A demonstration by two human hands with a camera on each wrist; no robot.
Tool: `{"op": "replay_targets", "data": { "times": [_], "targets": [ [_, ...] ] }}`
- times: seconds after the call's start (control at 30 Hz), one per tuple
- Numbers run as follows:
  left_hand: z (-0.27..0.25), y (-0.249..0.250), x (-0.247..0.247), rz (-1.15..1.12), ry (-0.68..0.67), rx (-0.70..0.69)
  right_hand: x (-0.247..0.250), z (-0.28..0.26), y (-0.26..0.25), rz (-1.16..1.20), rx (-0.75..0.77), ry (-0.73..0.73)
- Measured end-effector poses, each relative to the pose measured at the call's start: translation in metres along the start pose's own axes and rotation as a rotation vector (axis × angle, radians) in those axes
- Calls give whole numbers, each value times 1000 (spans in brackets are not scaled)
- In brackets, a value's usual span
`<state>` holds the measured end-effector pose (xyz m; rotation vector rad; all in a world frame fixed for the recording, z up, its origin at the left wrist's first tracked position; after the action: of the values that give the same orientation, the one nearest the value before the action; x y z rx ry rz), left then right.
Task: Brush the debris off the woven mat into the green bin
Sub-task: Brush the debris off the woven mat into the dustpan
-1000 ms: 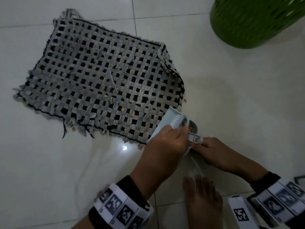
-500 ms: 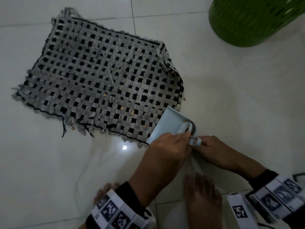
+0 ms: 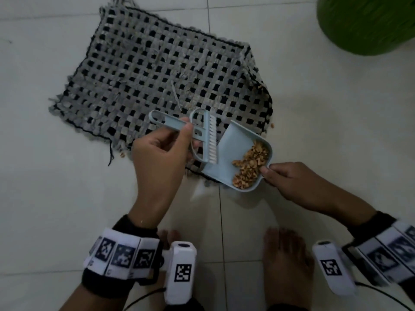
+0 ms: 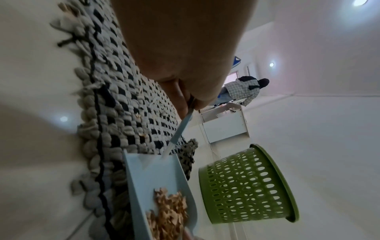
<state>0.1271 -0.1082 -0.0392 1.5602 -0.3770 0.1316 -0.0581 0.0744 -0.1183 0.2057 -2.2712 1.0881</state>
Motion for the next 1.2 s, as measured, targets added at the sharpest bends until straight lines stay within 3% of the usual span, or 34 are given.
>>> {"op": "replay_targets", "data": {
  "times": [0.23, 0.33, 0.43, 0.6, 0.7, 0.8, 0.93, 1.07, 1.2],
  "targets": [
    [-7, 23, 6, 247, 4, -374, 12, 4, 21, -80, -34, -16],
    [-23, 27, -16, 424, -117, -612, 11, 5, 26, -79, -47, -21],
    [-47, 22, -48, 480, -241, -722, 8, 5, 29, -57, -64, -34],
    [-55, 24, -68, 345, -279, -627, 8, 6, 29, -87, -72, -78],
    [-36, 32, -45, 283, -166, -561, 9, 7, 30, -95, -67, -85],
    [-22, 33, -32, 307, -111, -581, 11, 8, 30, -79, -61, -63],
    [-42, 23, -55, 383, -213, -645, 8, 7, 32, -71, -55, -71],
    [-72, 29, -80, 267, -300, -633, 7, 8, 32, -111, -25, -73],
    [-56, 39, -60, 180, -196, -543, 8, 8, 32, -122, -8, -65]
  ]
}}
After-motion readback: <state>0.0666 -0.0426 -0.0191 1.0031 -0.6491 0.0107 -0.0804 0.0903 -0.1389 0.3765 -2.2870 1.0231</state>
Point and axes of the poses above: each hand's wrist, its own z-axis towards the middle knuckle, its own x-axis out of the back of the hand, y = z × x, the point moved 10 cm from there along z, towards the middle knuckle, and after that the axes turned 13 degrees about y, right-handed, at the moved point
